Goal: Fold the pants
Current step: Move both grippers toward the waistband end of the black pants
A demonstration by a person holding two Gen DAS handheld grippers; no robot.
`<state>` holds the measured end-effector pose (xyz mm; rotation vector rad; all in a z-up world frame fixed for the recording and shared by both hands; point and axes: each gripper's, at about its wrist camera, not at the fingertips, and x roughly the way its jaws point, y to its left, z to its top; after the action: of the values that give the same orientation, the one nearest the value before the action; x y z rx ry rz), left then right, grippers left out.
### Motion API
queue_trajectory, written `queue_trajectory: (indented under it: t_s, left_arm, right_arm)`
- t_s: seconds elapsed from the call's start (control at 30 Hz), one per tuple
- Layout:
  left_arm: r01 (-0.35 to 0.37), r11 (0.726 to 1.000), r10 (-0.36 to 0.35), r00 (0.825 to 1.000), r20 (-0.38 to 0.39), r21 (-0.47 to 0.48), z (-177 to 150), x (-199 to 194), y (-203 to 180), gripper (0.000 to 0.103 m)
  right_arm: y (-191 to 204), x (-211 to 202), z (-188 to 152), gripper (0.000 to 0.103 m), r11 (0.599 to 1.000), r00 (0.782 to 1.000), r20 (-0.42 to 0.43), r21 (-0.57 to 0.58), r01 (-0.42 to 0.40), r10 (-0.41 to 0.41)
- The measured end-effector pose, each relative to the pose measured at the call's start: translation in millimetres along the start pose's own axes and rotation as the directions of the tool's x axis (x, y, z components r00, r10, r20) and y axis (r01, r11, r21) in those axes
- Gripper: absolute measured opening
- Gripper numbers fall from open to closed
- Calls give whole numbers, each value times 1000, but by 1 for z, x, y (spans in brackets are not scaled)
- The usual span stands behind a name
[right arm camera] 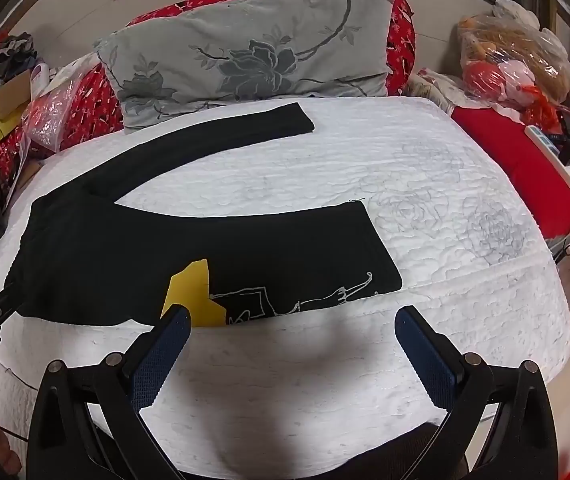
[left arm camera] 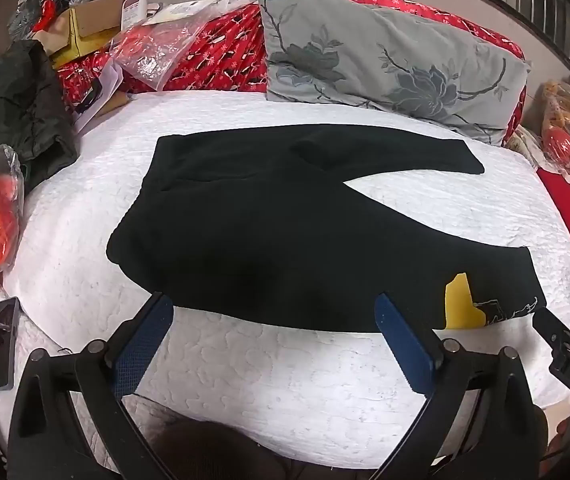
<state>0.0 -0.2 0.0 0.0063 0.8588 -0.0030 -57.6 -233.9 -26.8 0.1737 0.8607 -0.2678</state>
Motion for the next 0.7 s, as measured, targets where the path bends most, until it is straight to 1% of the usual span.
queue_trajectory:
  t_s: [0.2,0.7]
  left_arm:
    - [4,1000,-4,1000,1,7,2,2,-6,102]
    - [2,1000,-2,1000,2,18,4,1,-6,102]
  right_arm:
    - [-1,1,0,103,1000,1000,-6,3,2,-2]
    - [-3,4,2,103,1000,1000,-10,7,0,0]
